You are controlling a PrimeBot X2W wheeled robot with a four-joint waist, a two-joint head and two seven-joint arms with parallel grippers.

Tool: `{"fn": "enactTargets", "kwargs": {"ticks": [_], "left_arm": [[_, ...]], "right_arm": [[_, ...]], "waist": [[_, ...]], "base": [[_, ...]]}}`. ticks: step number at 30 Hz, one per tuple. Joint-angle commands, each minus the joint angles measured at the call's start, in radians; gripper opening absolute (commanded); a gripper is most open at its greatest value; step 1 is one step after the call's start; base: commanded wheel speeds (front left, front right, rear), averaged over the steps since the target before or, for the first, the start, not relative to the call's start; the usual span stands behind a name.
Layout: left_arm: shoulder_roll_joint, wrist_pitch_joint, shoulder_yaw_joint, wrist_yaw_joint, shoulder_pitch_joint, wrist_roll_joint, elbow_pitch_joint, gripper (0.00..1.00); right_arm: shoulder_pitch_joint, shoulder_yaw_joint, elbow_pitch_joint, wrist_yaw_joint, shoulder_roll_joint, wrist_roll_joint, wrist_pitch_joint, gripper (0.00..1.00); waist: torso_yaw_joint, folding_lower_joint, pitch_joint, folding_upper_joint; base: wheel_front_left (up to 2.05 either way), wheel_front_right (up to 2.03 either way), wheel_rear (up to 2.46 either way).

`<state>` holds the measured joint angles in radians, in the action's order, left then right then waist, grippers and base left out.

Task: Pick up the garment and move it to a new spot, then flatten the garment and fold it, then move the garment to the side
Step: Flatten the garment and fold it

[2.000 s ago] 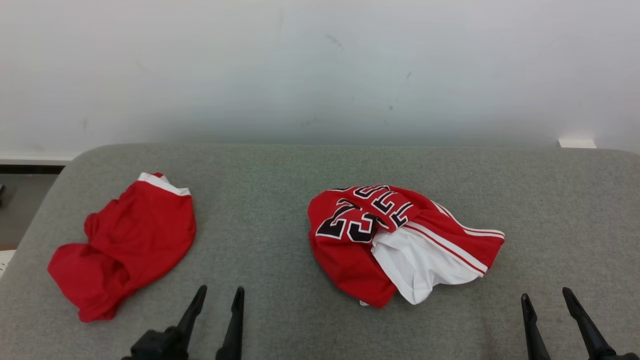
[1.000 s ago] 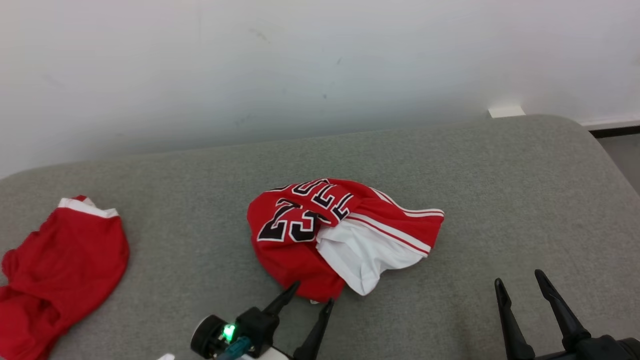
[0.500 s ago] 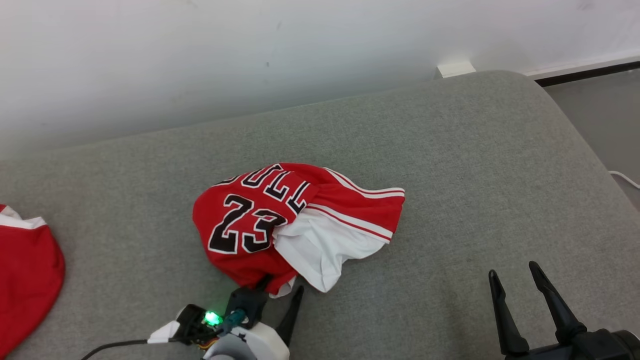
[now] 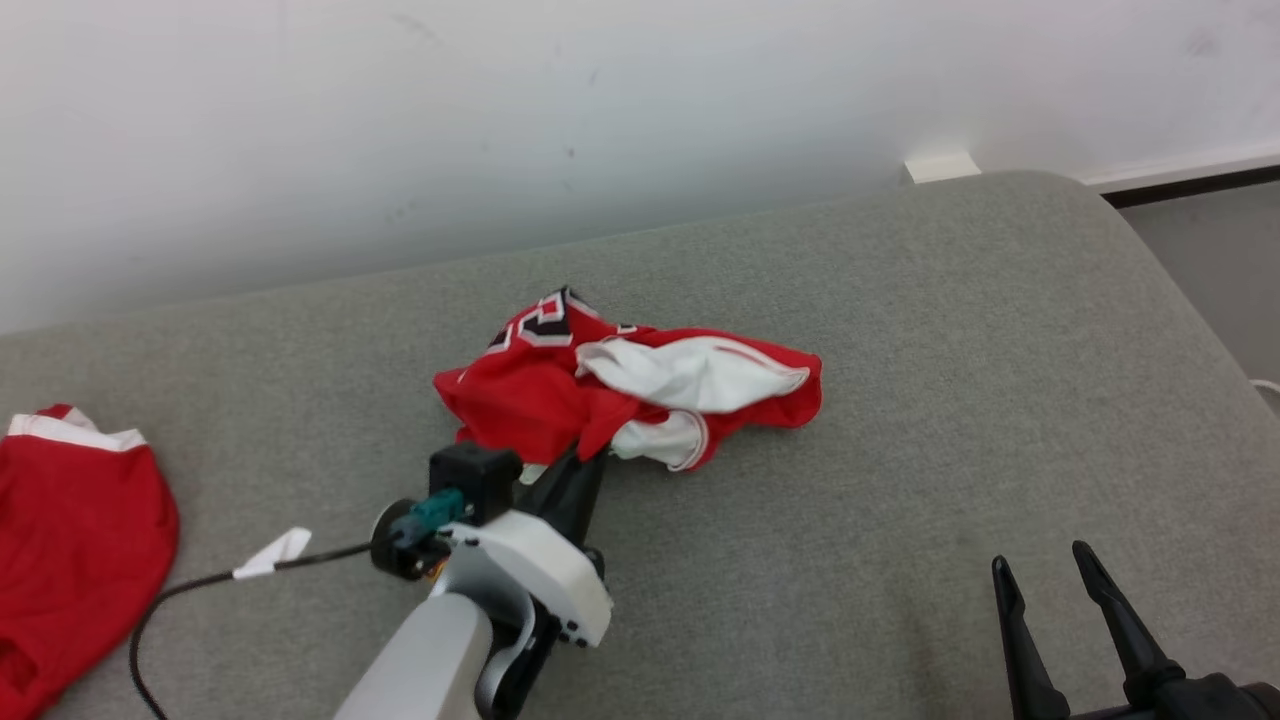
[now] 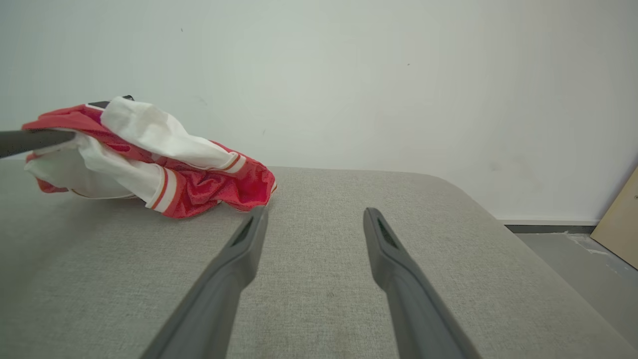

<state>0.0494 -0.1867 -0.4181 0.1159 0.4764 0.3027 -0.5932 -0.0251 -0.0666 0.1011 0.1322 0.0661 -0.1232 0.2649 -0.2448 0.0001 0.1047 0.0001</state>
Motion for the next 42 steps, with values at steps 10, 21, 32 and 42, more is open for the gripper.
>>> {"fn": "enactTargets", "kwargs": {"ticks": [10,21,32,42], "left_arm": [[0.023,0.252,0.022,0.011,0.05,0.232,0.496,0.0],[0.008,0.403,0.058,-0.031,0.18,0.424,0.573,0.0],[0.003,0.275,0.048,-0.134,0.327,0.404,0.429,0.0],[0.002,-0.018,-0.166,-0.229,0.125,0.589,0.231,0.0]], "right_arm": [[-0.022,-0.01,0.012,-0.003,0.003,-0.005,-0.001,1.0],[-0.003,-0.016,0.021,-0.003,0.015,-0.014,-0.001,1.0],[0.0,-0.032,0.032,-0.003,0.011,-0.021,-0.001,1.0],[-0.001,-0.025,0.034,-0.003,0.018,-0.022,-0.001,1.0]], "waist": [[0.062,-0.0001,-0.069,-0.0001],[0.033,-0.0001,-0.093,-0.0001],[-0.039,-0.0001,-0.092,-0.0001],[-0.057,-0.0001,-0.075,-0.0001]], "base": [[0.0,0.0,0.0],[0.0,0.0,0.0],[0.0,0.0,0.0],[0.0,0.0,0.0]]}}
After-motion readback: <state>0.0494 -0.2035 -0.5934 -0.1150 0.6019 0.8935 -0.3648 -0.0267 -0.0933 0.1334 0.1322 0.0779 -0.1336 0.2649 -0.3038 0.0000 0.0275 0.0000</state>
